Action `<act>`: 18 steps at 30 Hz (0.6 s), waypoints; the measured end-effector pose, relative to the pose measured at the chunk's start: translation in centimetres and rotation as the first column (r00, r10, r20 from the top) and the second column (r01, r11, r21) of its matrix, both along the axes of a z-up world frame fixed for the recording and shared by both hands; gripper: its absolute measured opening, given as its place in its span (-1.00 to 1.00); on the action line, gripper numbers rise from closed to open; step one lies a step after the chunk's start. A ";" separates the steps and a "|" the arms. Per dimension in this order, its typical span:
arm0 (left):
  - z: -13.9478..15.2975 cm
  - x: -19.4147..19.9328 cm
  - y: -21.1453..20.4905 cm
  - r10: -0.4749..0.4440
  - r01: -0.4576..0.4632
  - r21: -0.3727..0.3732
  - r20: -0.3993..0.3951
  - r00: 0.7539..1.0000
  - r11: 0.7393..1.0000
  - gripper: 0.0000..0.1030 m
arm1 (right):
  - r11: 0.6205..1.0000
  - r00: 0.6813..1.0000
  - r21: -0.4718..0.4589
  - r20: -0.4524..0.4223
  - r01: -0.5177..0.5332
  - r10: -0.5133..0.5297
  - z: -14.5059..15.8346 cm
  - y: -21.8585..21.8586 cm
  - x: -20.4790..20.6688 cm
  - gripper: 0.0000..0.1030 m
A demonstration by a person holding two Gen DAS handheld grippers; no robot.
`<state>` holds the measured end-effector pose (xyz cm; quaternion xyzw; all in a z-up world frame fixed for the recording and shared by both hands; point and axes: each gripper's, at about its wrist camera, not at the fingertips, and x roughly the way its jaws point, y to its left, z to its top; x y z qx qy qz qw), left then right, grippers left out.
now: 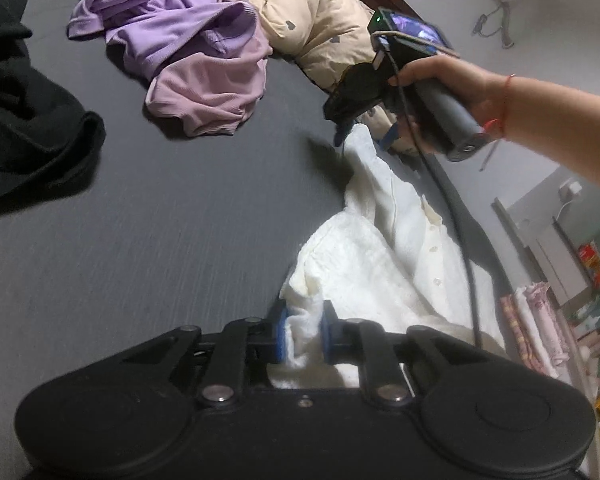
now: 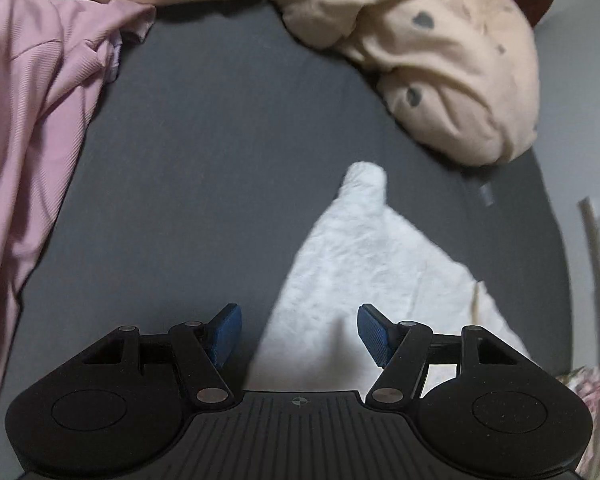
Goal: Fold clothes
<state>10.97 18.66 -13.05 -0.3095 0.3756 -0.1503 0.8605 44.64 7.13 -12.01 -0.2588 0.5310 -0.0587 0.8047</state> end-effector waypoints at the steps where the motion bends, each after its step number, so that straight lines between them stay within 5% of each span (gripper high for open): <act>1: 0.0 -0.1 0.1 0.002 -0.002 -0.006 -0.003 1.000 1.000 -0.70 | 1.000 1.000 -0.007 -0.001 0.006 -0.006 -0.2 0.1 0.4 0.26; 9: 0.3 -0.2 -0.3 0.002 -0.002 0.029 0.002 1.000 1.000 -0.76 | 0.994 0.997 -0.077 -0.009 0.072 -0.073 -1.9 0.9 3.1 0.24; 11: 0.4 -0.2 -0.4 0.002 -0.002 0.043 0.005 1.000 0.999 -0.79 | 0.990 0.994 -0.102 -0.015 0.102 -0.104 -2.2 0.7 3.5 -0.23; 16: 0.8 -0.5 -0.5 0.002 -0.004 0.059 0.019 1.000 0.998 -0.81 | 0.977 0.988 -0.152 -0.009 0.150 -0.153 -2.8 0.5 4.1 -0.29; 17: 0.9 -0.5 -0.5 0.002 -0.003 0.063 0.023 1.000 0.998 -0.82 | 0.976 0.989 -0.159 -0.005 0.146 -0.148 -2.9 0.6 3.9 -0.73; 18: 1.0 -0.6 -0.5 0.003 -0.005 0.066 0.028 1.000 0.998 -0.82 | 0.974 0.989 -0.176 -0.015 0.145 -0.150 -3.2 0.6 3.8 -0.94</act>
